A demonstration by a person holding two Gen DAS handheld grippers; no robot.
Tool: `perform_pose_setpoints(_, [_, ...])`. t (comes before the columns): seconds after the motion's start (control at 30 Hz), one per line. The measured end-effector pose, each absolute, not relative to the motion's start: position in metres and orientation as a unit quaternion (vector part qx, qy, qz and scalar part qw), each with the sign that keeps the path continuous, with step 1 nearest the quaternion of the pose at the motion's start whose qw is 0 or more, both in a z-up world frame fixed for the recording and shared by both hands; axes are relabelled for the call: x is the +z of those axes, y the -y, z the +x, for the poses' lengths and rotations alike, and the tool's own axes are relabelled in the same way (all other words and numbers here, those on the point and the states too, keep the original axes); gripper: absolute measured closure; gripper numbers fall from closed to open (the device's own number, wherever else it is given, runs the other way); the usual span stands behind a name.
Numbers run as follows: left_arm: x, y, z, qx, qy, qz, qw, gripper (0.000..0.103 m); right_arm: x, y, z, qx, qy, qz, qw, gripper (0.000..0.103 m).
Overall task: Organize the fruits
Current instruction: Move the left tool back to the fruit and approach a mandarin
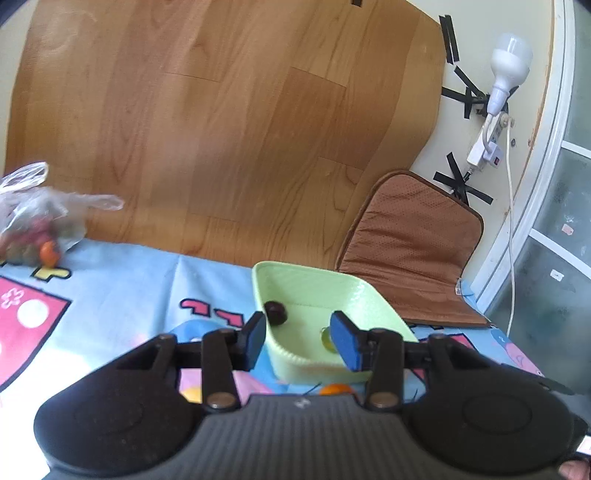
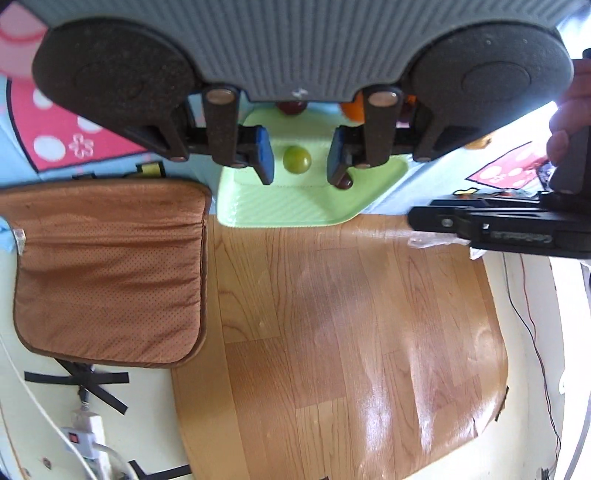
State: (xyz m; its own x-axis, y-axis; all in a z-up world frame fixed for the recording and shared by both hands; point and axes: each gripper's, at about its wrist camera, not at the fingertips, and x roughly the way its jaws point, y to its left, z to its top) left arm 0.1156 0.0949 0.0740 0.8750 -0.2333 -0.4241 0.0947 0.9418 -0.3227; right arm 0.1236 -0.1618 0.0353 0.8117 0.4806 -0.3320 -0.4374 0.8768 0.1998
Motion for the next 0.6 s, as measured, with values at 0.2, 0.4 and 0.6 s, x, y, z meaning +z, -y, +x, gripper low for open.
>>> perform_pose_setpoints(0.2, [0.053,-0.149,0.062,-0.033,-0.245,-0.174,0.953,0.063,0.024,0.152,0.083,0.268,-0.199,0.049,0.941,0.069])
perform_pose_setpoints(0.4, [0.039,-0.159,0.038,-0.050,-0.255,-0.180,0.949,0.063,0.012,0.129,0.064,0.307,-0.226,0.014,0.925,0.069])
perform_pose_setpoints(0.6, [0.028,-0.134,0.044,-0.117,-0.276,-0.165,0.940,0.064,0.006,0.113,0.067,0.314,-0.253,-0.006,0.915,0.069])
